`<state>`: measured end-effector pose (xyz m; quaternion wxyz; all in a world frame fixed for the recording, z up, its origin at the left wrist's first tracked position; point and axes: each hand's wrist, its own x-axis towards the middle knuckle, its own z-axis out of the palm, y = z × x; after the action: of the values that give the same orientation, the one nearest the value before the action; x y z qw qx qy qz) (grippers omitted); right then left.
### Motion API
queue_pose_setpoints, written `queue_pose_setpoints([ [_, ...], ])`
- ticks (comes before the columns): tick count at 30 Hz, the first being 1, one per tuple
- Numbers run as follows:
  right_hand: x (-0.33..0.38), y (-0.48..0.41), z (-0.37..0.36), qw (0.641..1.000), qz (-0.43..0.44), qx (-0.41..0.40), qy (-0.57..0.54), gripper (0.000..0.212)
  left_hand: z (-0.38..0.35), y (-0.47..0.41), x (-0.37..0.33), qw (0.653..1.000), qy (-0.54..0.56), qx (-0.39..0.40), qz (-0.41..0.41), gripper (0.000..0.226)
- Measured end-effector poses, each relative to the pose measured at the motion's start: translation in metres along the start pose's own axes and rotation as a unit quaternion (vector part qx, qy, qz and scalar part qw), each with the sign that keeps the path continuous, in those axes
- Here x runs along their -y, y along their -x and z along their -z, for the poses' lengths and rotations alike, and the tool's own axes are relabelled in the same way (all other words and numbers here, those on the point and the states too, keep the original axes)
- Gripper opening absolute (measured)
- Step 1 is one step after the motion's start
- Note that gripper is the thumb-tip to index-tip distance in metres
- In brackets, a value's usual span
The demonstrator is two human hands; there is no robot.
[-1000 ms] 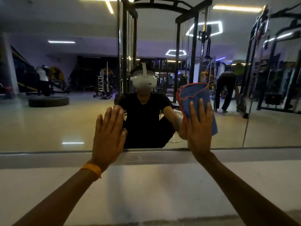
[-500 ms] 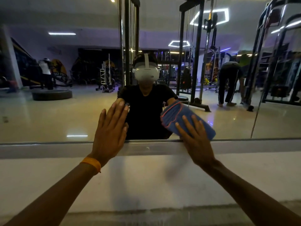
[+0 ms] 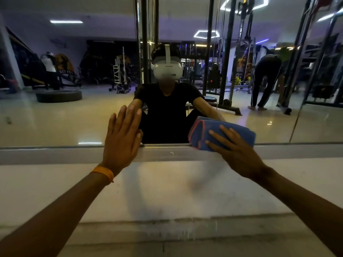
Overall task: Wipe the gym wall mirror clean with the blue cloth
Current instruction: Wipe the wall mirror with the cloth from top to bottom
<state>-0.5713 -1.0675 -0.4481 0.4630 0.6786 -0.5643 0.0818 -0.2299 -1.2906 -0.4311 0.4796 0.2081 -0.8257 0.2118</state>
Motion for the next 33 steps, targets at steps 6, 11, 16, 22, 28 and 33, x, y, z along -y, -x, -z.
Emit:
queue_pose_setpoints([
  [6, 0.077, -0.096, -0.007, 0.996, 0.089, 0.000, -0.015, 0.063, 0.007, 0.008, 0.015, 1.000, -0.008, -0.001, 0.023, 0.063],
  [11, 0.001, -0.006, -0.004, 0.999, 0.040, 0.010, 0.003, 0.058, 0.005, 0.012, 0.012, 0.999, 0.002, 0.003, 0.036, 0.066],
  [16, 0.045, -0.038, -0.004, 0.998, 0.028, -0.001, -0.054, 0.058, 0.005, 0.014, 0.008, 0.999, 0.005, 0.008, 0.041, 0.067],
  [22, 0.082, -0.089, -0.007, 0.996, 0.076, 0.015, -0.040, 0.057, 0.003, 0.016, 0.007, 0.999, 0.022, 0.002, 0.048, 0.066],
  [28, 0.002, -0.003, 0.003, 0.999, 0.023, 0.020, -0.037, 0.061, 0.007, 0.020, 0.011, 0.999, 0.030, 0.003, 0.037, 0.066],
  [33, 0.062, -0.073, -0.007, 0.997, 0.065, 0.011, -0.045, 0.063, 0.010, 0.014, 0.015, 1.000, 0.017, -0.001, 0.025, 0.066],
])
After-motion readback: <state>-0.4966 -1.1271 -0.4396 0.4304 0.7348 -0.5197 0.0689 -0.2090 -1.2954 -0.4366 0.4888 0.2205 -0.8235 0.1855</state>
